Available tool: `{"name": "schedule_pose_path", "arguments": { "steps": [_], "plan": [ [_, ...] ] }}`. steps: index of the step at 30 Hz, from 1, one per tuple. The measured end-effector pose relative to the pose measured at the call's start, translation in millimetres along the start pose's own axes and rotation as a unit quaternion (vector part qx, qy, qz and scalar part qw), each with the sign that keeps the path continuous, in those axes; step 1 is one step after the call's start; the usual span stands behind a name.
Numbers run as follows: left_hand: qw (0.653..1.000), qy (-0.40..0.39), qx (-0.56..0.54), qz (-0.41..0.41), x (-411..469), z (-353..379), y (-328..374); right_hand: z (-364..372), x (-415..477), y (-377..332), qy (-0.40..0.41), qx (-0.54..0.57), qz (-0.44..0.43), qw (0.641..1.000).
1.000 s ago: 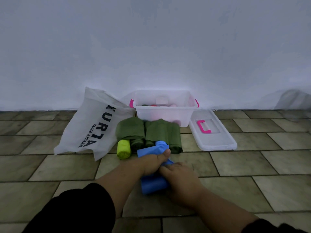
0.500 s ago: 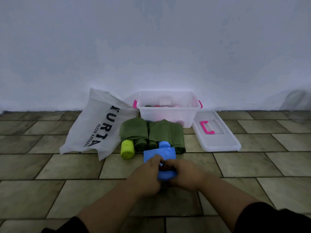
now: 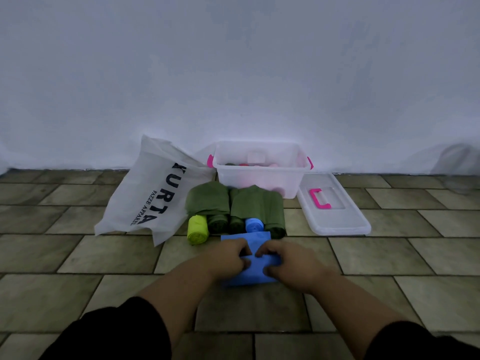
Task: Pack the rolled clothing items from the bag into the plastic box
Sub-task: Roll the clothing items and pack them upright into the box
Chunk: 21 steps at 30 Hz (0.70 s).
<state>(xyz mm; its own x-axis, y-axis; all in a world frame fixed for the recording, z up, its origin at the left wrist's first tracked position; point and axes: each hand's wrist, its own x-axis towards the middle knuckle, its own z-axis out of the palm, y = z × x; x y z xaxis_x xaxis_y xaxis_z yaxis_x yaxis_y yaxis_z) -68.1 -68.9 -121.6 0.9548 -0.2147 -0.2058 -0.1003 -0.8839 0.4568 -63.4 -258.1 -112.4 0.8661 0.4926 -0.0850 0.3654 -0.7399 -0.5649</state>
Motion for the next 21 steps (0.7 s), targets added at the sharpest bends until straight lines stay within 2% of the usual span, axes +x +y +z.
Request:
{"name": "schedule_pose_path", "arguments": {
  "steps": [2,4,7,12,15,17,19,21],
  "plan": [
    [0.995,0.056,0.077,0.032,-1.4,3.6,-2.5,2.2,0.3,1.6,-0.005,0.001,0.014,1.000],
    [0.983,0.125,0.109,0.078,-9.9,11.1,-8.0,3.8,0.5,3.1,-0.013,0.000,0.025,1.000],
    [0.974,0.143,0.117,0.128,-23.2,24.0,-18.8,7.8,3.6,6.3,-0.005,-0.022,0.028,0.999],
    [0.979,0.151,0.105,0.089,-15.2,20.3,-18.4,17.5,4.7,10.9,0.032,-0.143,-0.017,0.989],
    [0.982,0.134,0.125,0.044,-8.6,13.6,-17.2,16.8,4.5,12.4,0.047,-0.138,-0.018,0.989],
    [0.973,0.167,0.156,0.037,-7.2,17.0,-18.4,12.8,7.1,9.6,0.055,-0.153,-0.030,0.986],
    [0.965,0.210,0.145,0.052,-8.7,21.9,-15.8,10.9,9.9,7.2,0.069,-0.181,-0.063,0.979],
    [0.966,0.217,0.128,0.054,-9.0,22.0,-13.1,12.7,11.1,5.6,0.071,-0.192,-0.106,0.973]
  ]
}}
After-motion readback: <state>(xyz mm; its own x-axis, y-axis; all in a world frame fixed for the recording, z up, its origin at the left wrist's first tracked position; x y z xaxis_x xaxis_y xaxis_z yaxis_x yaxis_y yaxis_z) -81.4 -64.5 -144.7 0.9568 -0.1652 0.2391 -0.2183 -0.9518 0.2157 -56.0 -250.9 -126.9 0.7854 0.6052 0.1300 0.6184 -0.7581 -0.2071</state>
